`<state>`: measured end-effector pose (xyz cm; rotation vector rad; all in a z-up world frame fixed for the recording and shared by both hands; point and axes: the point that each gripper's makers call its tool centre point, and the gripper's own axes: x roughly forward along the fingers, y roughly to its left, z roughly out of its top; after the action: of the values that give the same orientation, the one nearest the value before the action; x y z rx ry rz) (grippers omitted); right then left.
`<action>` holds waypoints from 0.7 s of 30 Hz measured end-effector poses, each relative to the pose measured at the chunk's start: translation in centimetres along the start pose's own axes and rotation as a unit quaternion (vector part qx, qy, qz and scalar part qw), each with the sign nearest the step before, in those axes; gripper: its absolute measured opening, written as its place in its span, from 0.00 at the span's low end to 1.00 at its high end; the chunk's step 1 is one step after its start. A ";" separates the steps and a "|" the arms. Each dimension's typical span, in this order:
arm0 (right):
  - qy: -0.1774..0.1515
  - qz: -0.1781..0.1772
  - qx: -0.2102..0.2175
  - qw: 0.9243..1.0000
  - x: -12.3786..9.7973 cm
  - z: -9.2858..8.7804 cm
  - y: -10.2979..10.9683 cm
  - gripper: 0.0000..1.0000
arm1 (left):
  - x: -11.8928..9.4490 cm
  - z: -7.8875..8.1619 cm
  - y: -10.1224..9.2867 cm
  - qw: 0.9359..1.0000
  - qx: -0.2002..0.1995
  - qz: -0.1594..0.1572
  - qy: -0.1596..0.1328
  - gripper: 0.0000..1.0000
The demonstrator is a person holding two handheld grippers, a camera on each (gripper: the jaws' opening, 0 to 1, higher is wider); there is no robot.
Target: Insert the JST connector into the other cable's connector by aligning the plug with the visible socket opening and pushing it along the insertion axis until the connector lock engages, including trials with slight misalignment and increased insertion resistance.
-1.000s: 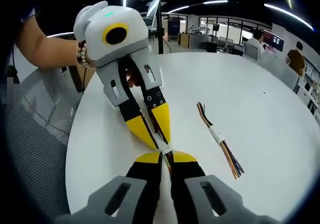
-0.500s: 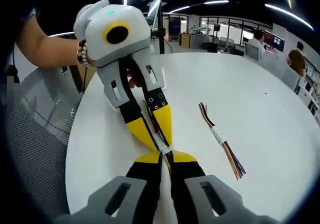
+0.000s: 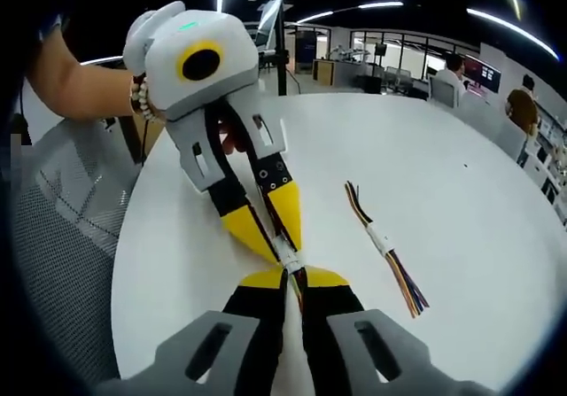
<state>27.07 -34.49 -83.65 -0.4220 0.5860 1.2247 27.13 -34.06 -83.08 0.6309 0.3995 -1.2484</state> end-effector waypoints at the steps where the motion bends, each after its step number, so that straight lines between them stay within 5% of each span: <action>1: -0.001 0.000 0.002 1.000 -0.1 0.0 0.0 0.03 | 0.0 -0.2 0.0 1.000 -0.001 0.000 0.003 0.04; 21: 0.004 0.001 0.008 1.000 -0.1 -0.2 0.2 0.03 | 0.3 0.4 -0.2 1.000 0.010 -0.007 -0.008 0.00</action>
<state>26.82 -34.67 -83.72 -0.4127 0.6041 1.2204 27.02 -34.56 -83.05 0.6356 0.3801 -1.2711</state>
